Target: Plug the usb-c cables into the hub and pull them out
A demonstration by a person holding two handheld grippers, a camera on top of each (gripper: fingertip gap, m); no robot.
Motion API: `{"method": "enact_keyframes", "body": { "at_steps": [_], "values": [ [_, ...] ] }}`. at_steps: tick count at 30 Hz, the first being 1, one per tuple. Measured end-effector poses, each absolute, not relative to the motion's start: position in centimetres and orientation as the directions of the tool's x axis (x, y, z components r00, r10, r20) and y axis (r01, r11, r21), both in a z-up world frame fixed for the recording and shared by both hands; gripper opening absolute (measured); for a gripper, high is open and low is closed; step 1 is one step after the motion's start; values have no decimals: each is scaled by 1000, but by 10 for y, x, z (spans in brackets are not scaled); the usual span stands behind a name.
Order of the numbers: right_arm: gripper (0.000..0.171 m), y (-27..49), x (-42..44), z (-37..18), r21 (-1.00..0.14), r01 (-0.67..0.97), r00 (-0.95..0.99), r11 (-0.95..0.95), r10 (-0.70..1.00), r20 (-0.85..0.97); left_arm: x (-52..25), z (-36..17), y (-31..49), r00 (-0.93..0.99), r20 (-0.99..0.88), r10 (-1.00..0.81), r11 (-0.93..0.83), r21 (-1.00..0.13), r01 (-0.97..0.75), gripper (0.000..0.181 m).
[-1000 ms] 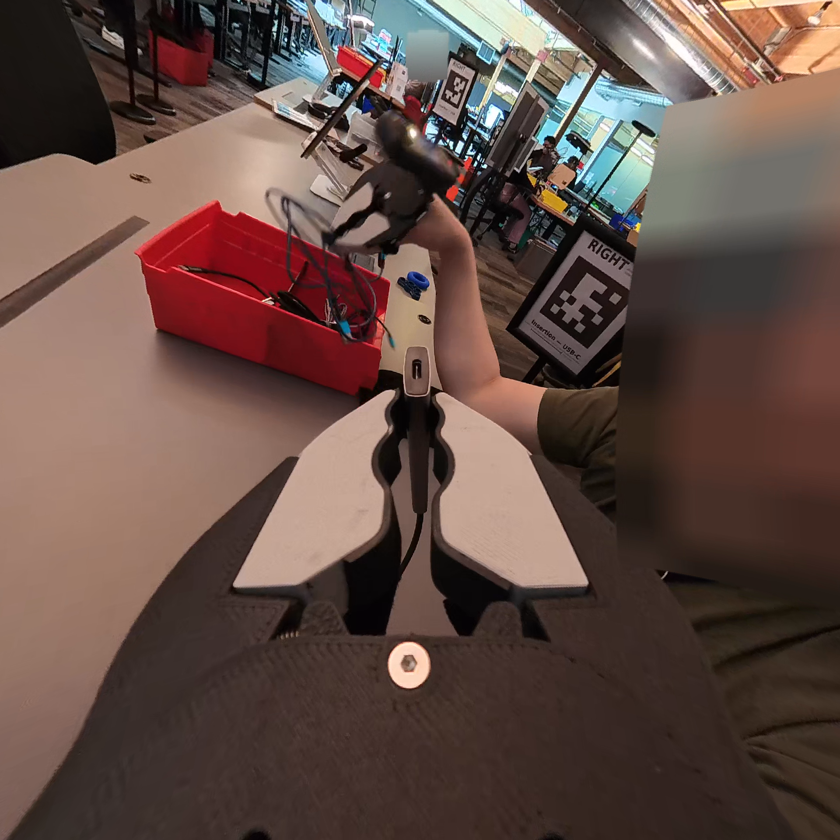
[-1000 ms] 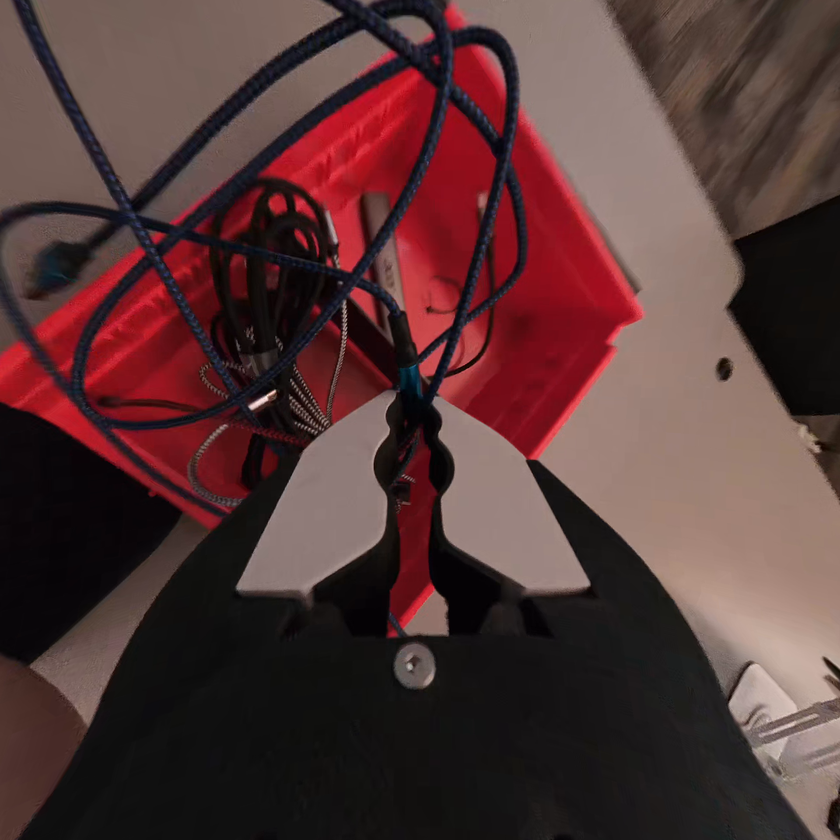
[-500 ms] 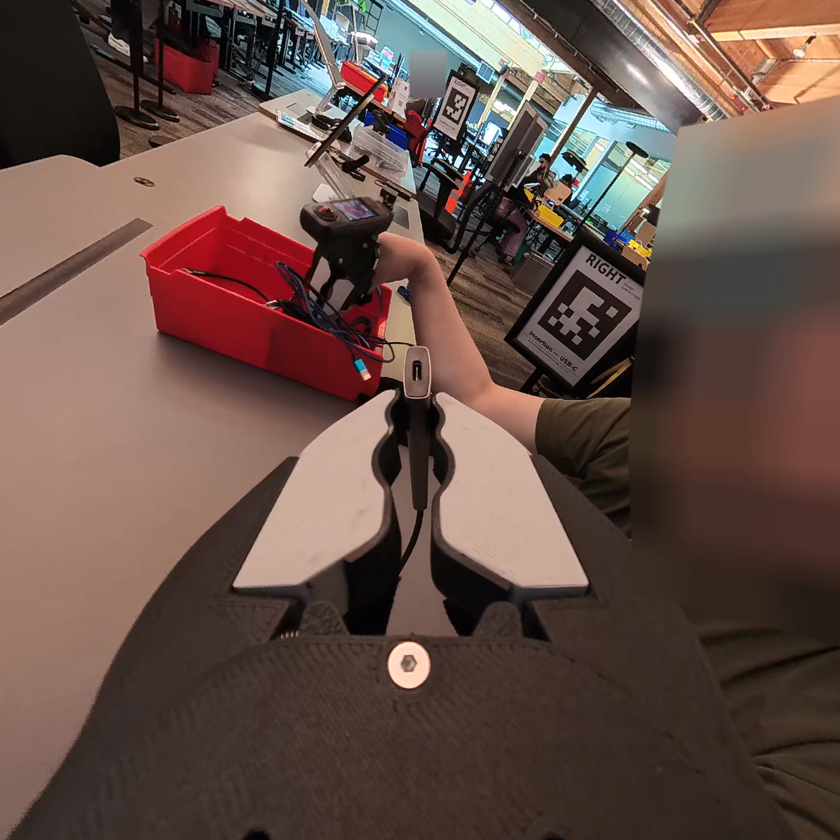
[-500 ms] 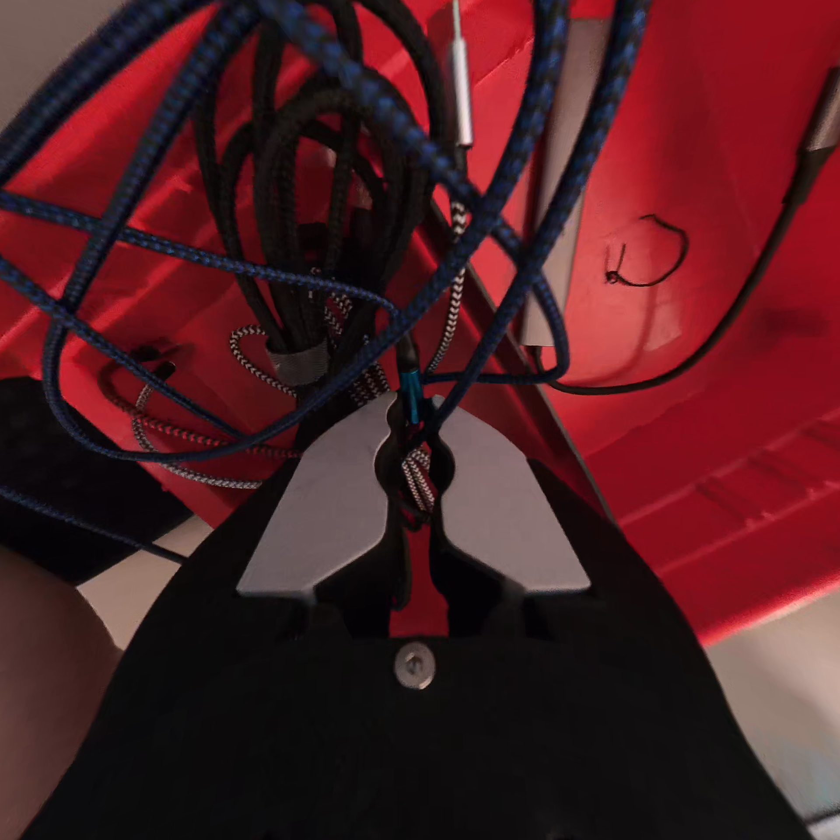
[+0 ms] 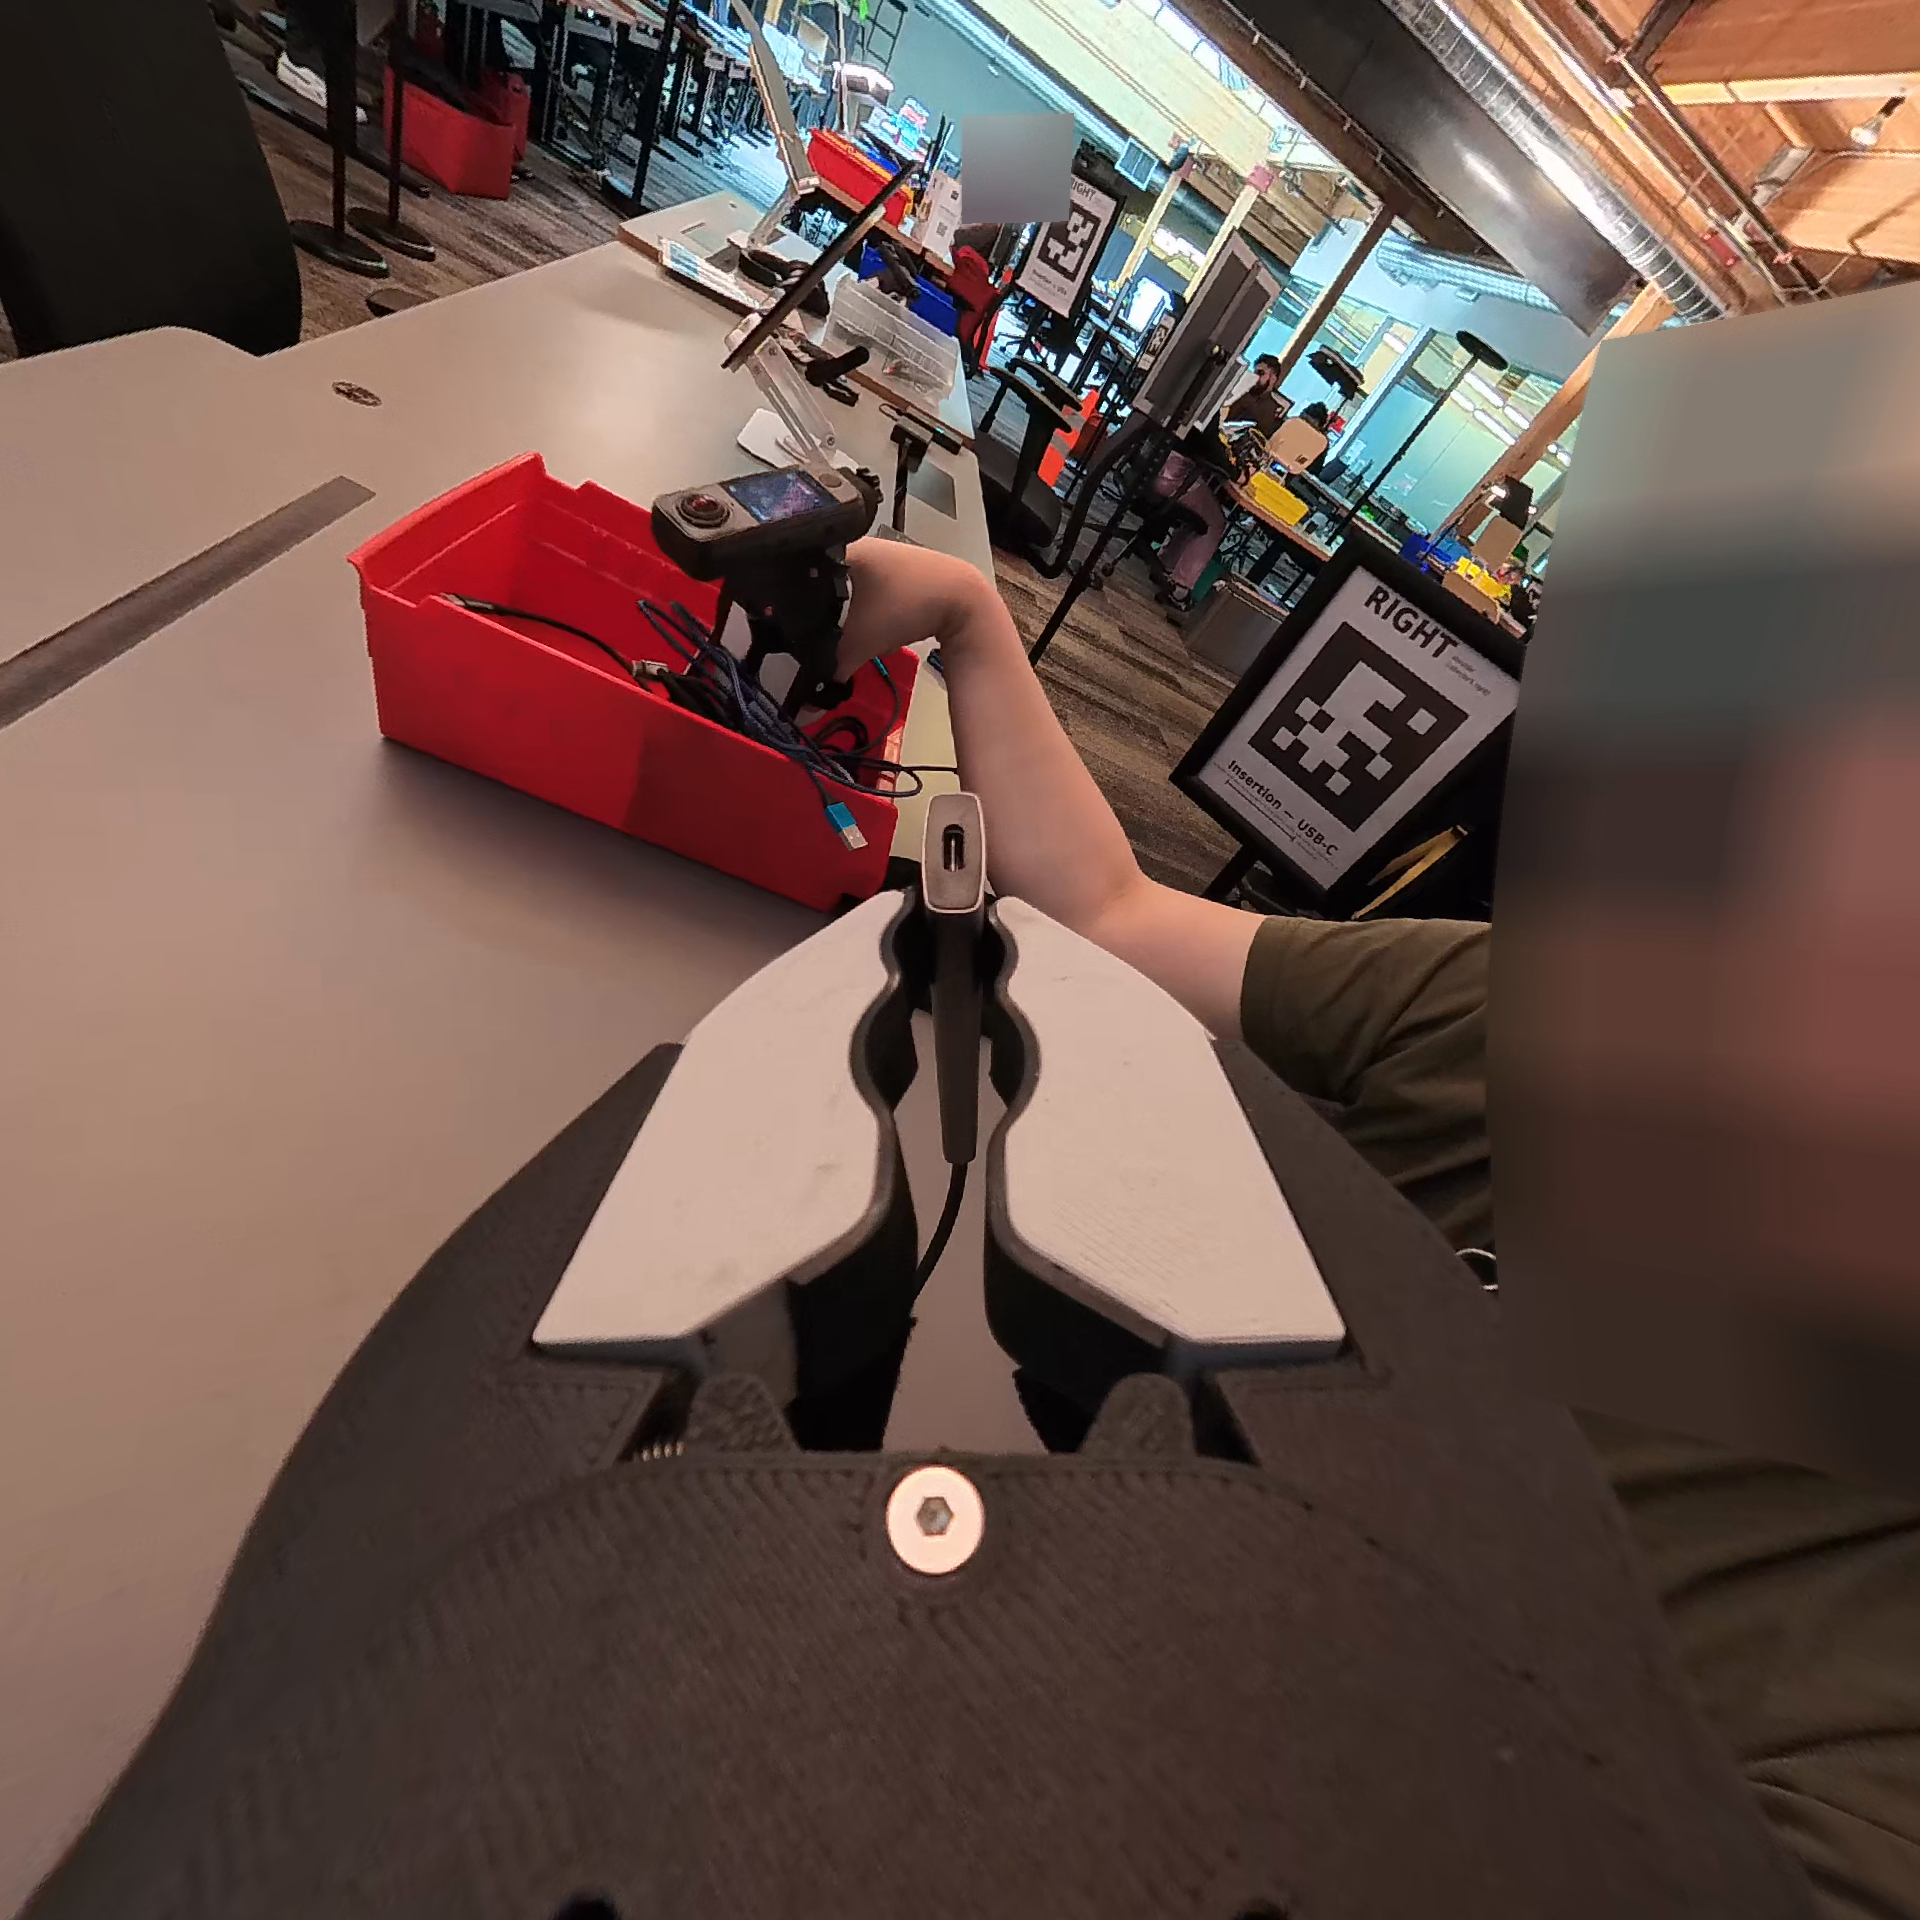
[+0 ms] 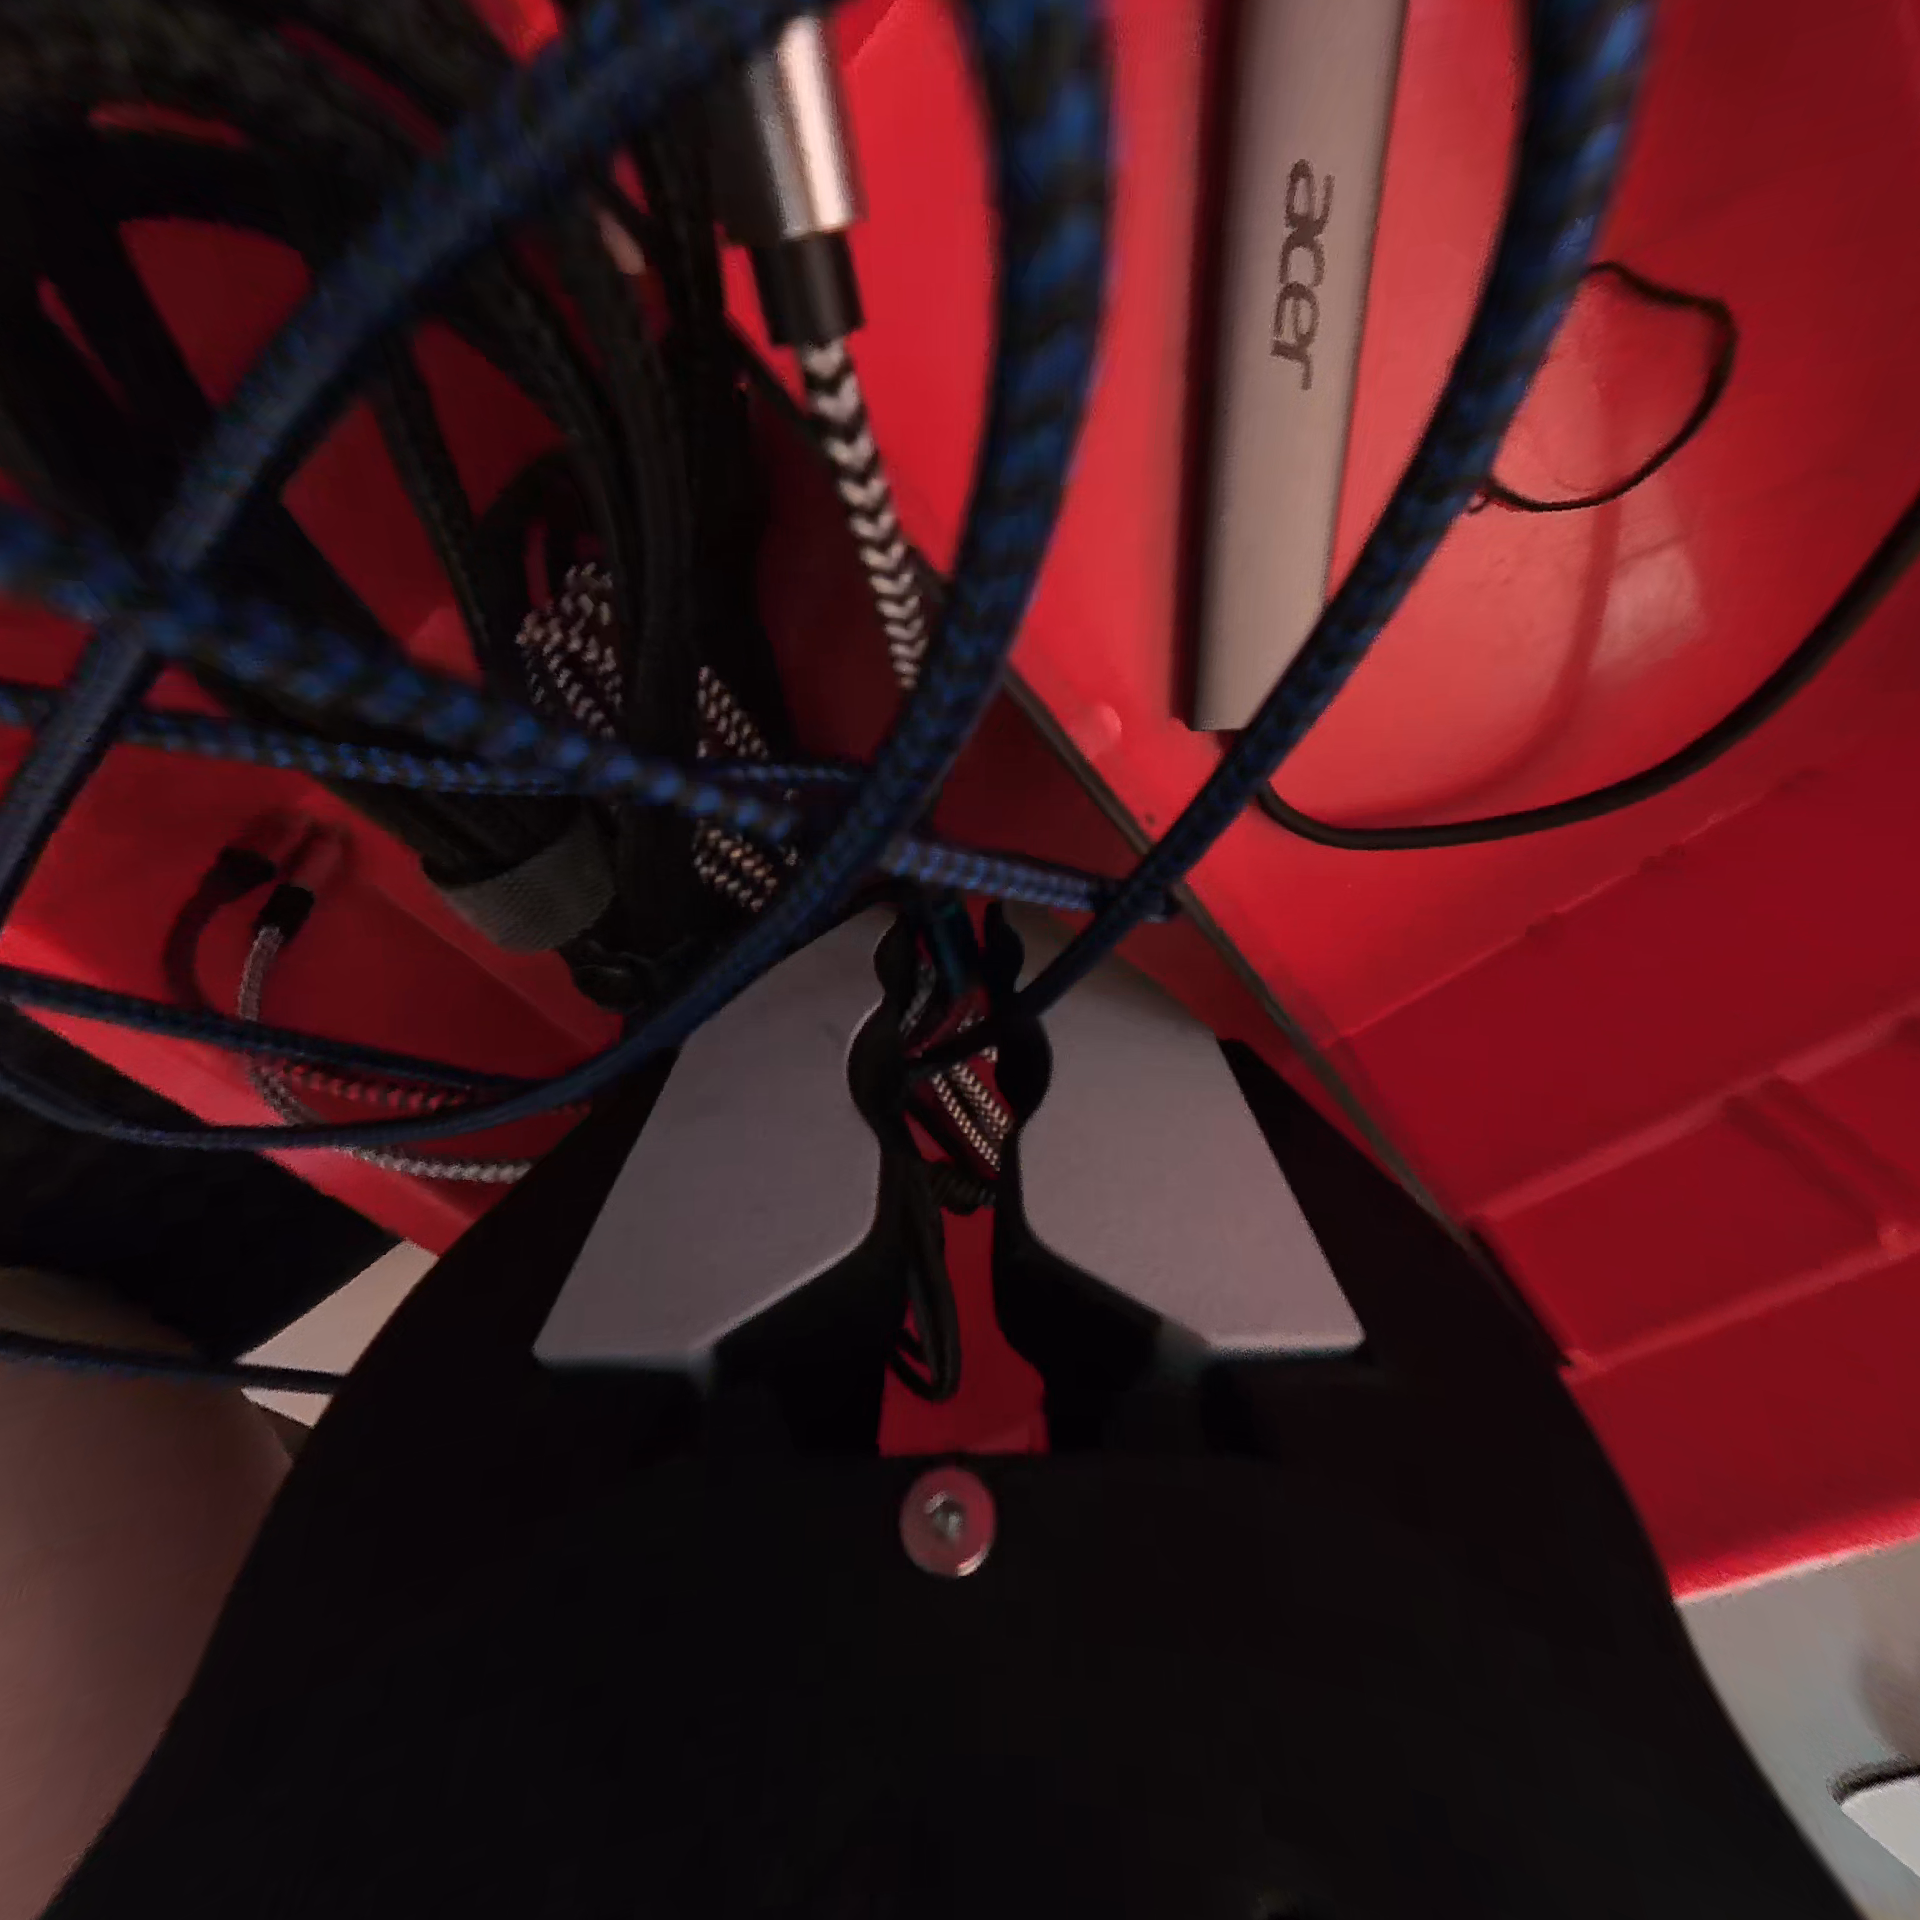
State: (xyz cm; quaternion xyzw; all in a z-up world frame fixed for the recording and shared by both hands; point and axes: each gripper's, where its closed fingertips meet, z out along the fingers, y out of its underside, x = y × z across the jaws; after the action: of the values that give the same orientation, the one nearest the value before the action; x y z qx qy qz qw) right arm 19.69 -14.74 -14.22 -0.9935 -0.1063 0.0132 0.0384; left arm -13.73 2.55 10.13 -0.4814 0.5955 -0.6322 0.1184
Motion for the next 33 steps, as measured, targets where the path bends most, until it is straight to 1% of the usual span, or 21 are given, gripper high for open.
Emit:
{"method": "enact_keyframes", "body": {
  "at_steps": [1,3,5,6,9,12,15,18,20,22,26,28,30,33],
  "values": [
    [17,-146,199,-141,-81,191,981,-978,192,-6,-138,102,25,-509,467,-723,-261,-867,-424,8],
    [20,-146,200,-138,-91,155,988,-984,156,-3,-140,103,26,-508,461,-727,-257,-870,-421,8],
    [30,-146,203,-132,-111,137,991,-984,136,20,-146,109,29,-503,445,-741,-251,-878,-407,8],
    [31,-146,205,-127,-125,129,991,-984,126,37,-151,114,32,-499,429,-753,-247,-887,-391,9],
    [36,-145,208,-110,-168,127,989,-978,113,92,-176,139,46,-467,358,-808,-244,-926,-288,8],
    [37,-146,214,-90,-191,132,978,-973,96,186,-204,165,65,-362,269,-892,-224,-961,-163,8],
    [37,-146,216,-71,-204,134,957,-970,73,279,-228,177,82,-222,173,-960,-156,-984,-89,8],
    [36,-146,217,-52,-212,129,930,-969,44,366,-237,185,76,-234,157,-959,-147,-987,-59,8],
    [36,-144,213,-40,-234,133,915,-963,28,403,-232,183,68,-276,168,-946,-153,-985,-76,8],
    [36,-141,205,-36,-254,139,918,-957,29,396,-223,175,63,-301,185,-935,-155,-980,-122,8],
    [35,-152,204,-40,-199,96,922,-975,11,387,-203,162,49,-355,216,-909,-157,-969,-188,8],
    [35,-157,204,-38,-197,72,922,-978,-10,388,-194,155,43,-373,222,-901,-147,-965,-219,8],
    [34,-159,204,-27,-226,67,907,-972,-34,419,-186,148,38,-377,223,-899,-134,-959,-248,8],
    [35,-156,192,-11,-307,84,910,-948,-52,412,-177,140,32,-391,234,-890,-126,-951,-283,8]
  ]
}}
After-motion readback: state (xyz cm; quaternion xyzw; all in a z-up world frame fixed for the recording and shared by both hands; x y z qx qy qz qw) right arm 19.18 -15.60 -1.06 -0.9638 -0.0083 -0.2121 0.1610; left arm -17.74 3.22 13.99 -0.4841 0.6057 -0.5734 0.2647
